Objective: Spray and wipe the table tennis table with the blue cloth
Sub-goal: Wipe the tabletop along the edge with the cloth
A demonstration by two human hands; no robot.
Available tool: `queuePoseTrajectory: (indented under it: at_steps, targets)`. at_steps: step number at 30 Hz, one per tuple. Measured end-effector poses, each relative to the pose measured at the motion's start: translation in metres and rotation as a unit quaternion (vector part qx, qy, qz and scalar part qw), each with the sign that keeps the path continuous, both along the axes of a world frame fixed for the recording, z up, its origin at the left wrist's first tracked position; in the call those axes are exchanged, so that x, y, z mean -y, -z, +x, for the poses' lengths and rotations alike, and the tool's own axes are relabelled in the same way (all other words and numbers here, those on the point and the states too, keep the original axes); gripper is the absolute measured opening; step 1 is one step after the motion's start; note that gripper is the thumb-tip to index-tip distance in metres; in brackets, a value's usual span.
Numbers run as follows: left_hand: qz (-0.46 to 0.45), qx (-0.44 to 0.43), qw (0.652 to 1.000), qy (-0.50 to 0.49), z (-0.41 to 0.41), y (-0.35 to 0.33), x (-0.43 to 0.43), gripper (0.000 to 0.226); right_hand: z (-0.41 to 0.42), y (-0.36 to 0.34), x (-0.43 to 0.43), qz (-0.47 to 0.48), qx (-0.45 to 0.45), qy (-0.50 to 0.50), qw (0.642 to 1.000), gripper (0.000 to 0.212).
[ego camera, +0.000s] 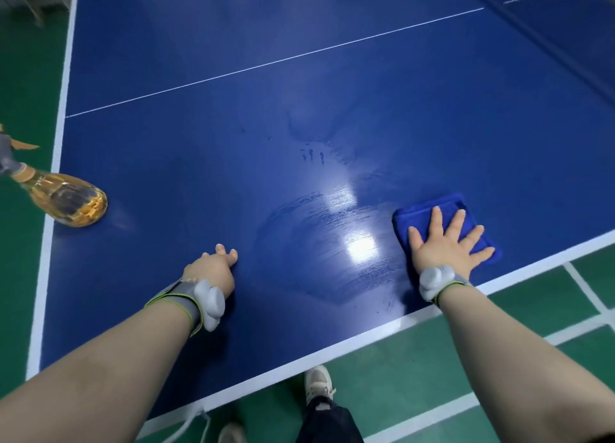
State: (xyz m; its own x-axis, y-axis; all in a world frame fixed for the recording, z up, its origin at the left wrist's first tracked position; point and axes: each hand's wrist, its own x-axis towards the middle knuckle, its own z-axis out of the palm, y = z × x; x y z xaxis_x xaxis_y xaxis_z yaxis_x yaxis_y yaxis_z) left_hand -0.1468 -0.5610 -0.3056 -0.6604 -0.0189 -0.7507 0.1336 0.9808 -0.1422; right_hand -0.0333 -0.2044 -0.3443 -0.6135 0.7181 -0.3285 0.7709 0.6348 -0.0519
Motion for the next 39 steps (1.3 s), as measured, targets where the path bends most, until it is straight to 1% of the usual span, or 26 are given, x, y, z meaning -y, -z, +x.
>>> queuePoseTrajectory:
  at_steps: [4,6,8,10,13,16,17,19,22,24,26,27,29,31,33,34,37,39]
  targets:
    - [0.062,-0.01,0.998,0.003,0.007,0.005,0.014,0.073,0.011,0.001,0.044,0.002,-0.003,-0.002,1.0,0.072]
    - [0.098,-0.021,0.995,0.019,0.015,0.003,0.029,0.066,0.018,0.002,0.075,-0.005,-0.011,-0.01,1.0,0.072]
    - [0.125,-0.05,0.99,0.05,0.026,0.002,0.045,0.059,0.023,0.003,0.109,-0.008,-0.019,-0.026,0.999,0.072]
    - [0.142,-0.072,0.985,0.072,0.039,0.001,0.062,0.056,0.027,0.005,0.145,-0.006,-0.022,-0.046,0.999,0.072]
    - [0.155,-0.077,0.982,0.072,0.049,0.004,0.086,0.054,0.032,0.007,0.198,-0.011,-0.024,-0.084,0.996,0.074]
    - [0.152,-0.082,0.982,0.069,0.056,0.003,0.109,0.053,0.037,0.009,0.257,-0.023,-0.016,-0.149,0.988,0.075]
    - [0.15,-0.087,0.982,0.068,0.06,0.003,0.119,0.053,0.04,0.009,0.28,-0.025,-0.011,-0.177,0.984,0.077]
    - [0.143,-0.091,0.984,0.062,0.065,0.004,0.138,0.052,0.046,0.01,0.316,-0.029,-0.001,-0.239,0.971,0.087]
    - [0.13,-0.095,0.986,0.05,0.074,0.003,0.165,0.052,0.056,0.009,0.341,-0.032,0.011,-0.316,0.948,0.096]
    - [0.122,-0.093,0.988,0.031,0.079,0.004,0.182,0.054,0.06,0.006,0.332,-0.032,0.011,-0.339,0.94,0.099]
    - [0.113,-0.095,0.989,0.011,0.082,0.006,0.2,0.055,0.063,0.003,0.314,-0.018,0.013,-0.322,0.947,0.096]
    - [0.107,-0.1,0.989,0.003,0.084,0.007,0.209,0.055,0.065,0.003,0.301,-0.007,0.017,-0.292,0.956,0.091]
    - [0.092,-0.115,0.989,-0.016,0.087,0.008,0.227,0.056,0.071,0.003,0.267,0.01,0.017,-0.2,0.98,0.083]
    - [0.076,-0.124,0.989,-0.039,0.089,0.009,0.243,0.057,0.08,0.002,0.226,0.006,0.01,-0.097,0.995,0.08]
    - [0.066,-0.136,0.986,-0.068,0.091,0.012,0.26,0.058,0.085,-0.002,0.197,-0.013,0.01,-0.011,1.0,0.081]
    - [0.064,-0.144,0.984,-0.081,0.092,0.012,0.267,0.059,0.084,-0.003,0.19,-0.021,0.013,0.016,1.0,0.082]
    - [0.057,-0.165,0.98,-0.098,0.096,0.015,0.286,0.055,0.073,-0.002,0.206,-0.02,0.018,0.044,0.999,0.082]
    - [0.057,-0.167,0.978,-0.112,0.099,0.016,0.297,0.053,0.063,0.001,0.233,-0.015,0.013,0.028,0.999,0.083]
